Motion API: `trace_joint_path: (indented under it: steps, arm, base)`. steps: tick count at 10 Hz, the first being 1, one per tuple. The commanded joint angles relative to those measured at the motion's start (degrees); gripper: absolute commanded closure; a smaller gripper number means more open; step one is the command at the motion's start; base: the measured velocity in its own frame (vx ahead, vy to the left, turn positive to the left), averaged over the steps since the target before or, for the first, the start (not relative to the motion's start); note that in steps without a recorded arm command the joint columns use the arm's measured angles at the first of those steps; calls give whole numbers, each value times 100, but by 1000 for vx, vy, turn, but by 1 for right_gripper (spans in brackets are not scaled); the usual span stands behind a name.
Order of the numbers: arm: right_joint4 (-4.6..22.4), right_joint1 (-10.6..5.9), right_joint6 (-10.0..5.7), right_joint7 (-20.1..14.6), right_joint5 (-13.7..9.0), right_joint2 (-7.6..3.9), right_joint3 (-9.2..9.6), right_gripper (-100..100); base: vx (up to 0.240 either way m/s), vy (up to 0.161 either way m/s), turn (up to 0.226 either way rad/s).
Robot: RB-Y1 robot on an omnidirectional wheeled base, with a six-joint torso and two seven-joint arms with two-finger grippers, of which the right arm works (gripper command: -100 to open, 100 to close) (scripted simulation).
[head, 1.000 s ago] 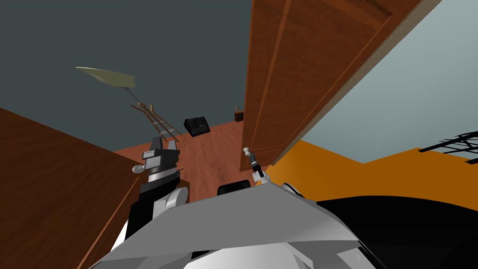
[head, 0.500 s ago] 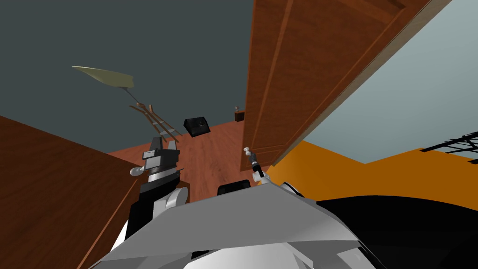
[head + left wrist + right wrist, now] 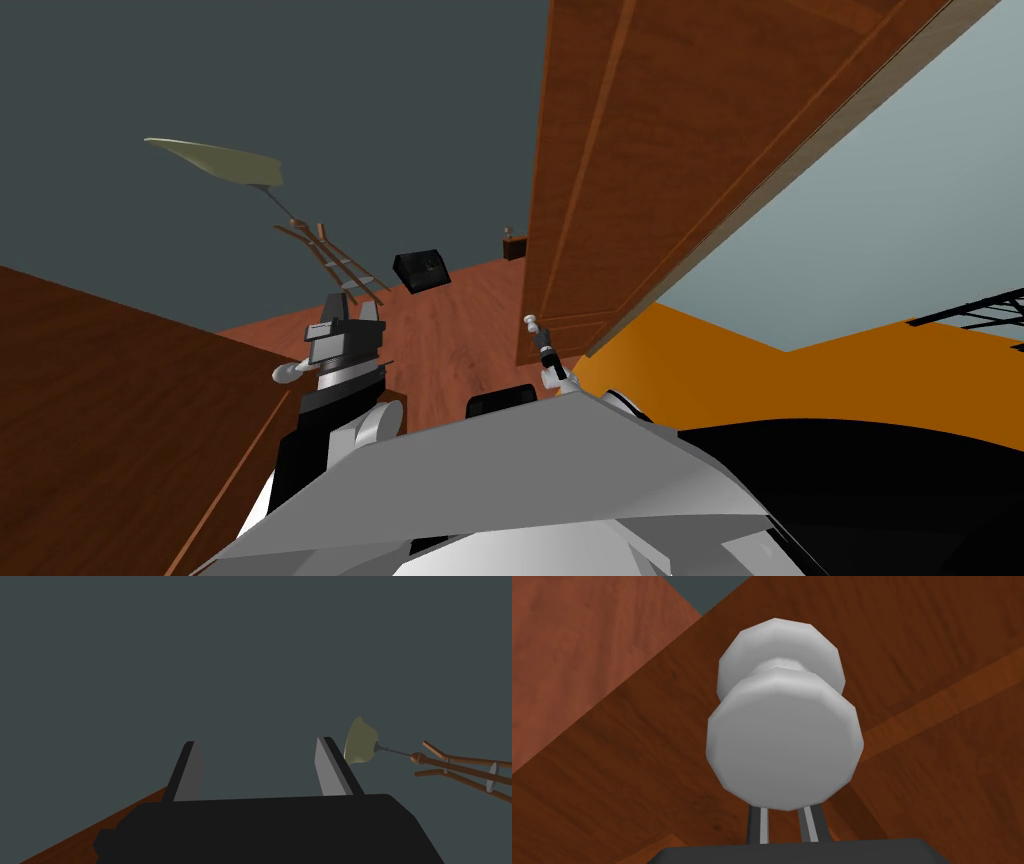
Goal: Push the door open
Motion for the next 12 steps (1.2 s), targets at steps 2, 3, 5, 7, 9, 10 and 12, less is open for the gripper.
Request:
trace_joint_path:
  steps: [2, 3, 5, 7, 9, 10, 12]
  arm:
    - [-19, -134, -107, -371, -178, 14, 57, 100]
    - [-19, -134, -107, -442, -178, 14, 57, 100]
    - [12, -160, -111, -811, -397, -6, 125, 100]
    - [26, -173, -113, -1096, -500, -15, 158, 100]
    - [26, -173, -113, -1150, -500, -15, 158, 100]
    - [-277, 115, 134, -1258, -651, 29, 207, -100]
    - [-354, 160, 102, -1479, -789, 114, 283, -100]
  base:
    - [48, 23, -4]
    - [38, 14, -3]
    - [48, 30, -2]
    - [44, 22, -8]
    - [22, 14, 6]
    - [-32, -39, 17]
    - [-73, -65, -18]
